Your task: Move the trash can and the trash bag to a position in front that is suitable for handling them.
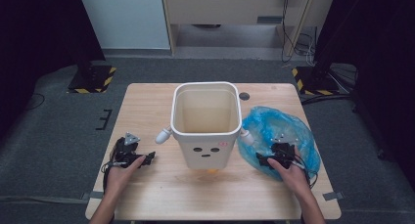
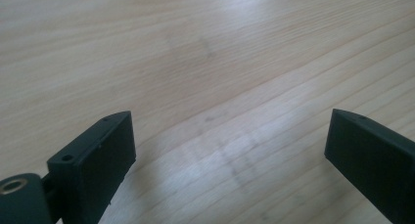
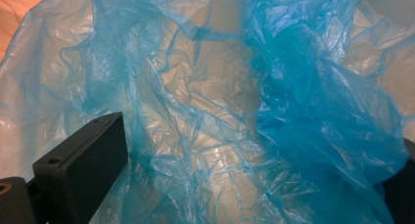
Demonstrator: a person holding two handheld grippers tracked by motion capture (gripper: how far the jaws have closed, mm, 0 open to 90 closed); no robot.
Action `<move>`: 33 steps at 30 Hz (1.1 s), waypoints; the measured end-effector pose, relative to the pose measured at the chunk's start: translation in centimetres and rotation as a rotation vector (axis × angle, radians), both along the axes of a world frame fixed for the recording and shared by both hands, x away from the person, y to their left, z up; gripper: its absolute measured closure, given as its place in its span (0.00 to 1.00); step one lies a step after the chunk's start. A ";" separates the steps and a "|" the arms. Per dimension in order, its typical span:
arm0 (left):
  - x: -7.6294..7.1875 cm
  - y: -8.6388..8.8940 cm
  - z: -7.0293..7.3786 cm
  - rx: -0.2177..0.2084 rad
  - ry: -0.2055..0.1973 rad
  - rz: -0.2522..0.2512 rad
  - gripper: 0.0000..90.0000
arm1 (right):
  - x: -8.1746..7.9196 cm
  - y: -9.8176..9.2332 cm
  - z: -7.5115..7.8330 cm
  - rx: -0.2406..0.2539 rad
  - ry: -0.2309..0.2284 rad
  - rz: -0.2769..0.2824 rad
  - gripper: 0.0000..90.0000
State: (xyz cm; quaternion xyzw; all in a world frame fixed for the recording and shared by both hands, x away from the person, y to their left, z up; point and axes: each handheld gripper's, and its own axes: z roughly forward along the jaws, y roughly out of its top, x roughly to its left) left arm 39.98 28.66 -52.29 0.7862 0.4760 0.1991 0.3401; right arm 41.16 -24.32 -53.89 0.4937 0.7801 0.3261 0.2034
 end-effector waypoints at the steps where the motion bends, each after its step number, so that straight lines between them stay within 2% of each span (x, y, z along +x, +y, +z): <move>1: 0.1 -0.2 0.4 -0.010 -0.004 -0.012 0.05 | 0.0 0.0 0.0 0.000 0.000 0.000 0.02; 3: 0.3 -0.5 1.0 0.002 -0.006 -0.043 0.05 | 0.0 0.0 0.0 -0.002 0.000 0.002 0.02; 5: 0.6 -0.7 1.5 -0.004 -0.005 -0.061 0.05 | 0.0 0.0 0.0 -0.001 0.000 0.000 0.02; 10: 1.2 -0.4 2.6 -0.037 -0.019 -0.072 0.05 | 0.0 0.1 0.0 -0.001 0.000 -0.002 0.01; 14: 1.7 -0.3 3.4 -0.024 -0.020 -0.081 0.05 | 0.0 0.1 0.0 -0.001 0.001 -0.005 0.01; 23: 2.5 -0.2 4.7 -0.028 -0.025 -0.098 0.05 | 0.0 0.1 0.0 -0.002 0.001 -0.004 0.01; 27: 2.7 -0.4 5.8 -0.030 -0.039 -0.111 0.04 | 0.0 0.1 0.0 -0.001 0.001 -0.005 0.01; 33: 3.0 -0.8 8.2 -0.013 -0.052 -0.140 0.04 | 0.0 0.1 0.0 -0.002 0.002 -0.005 0.01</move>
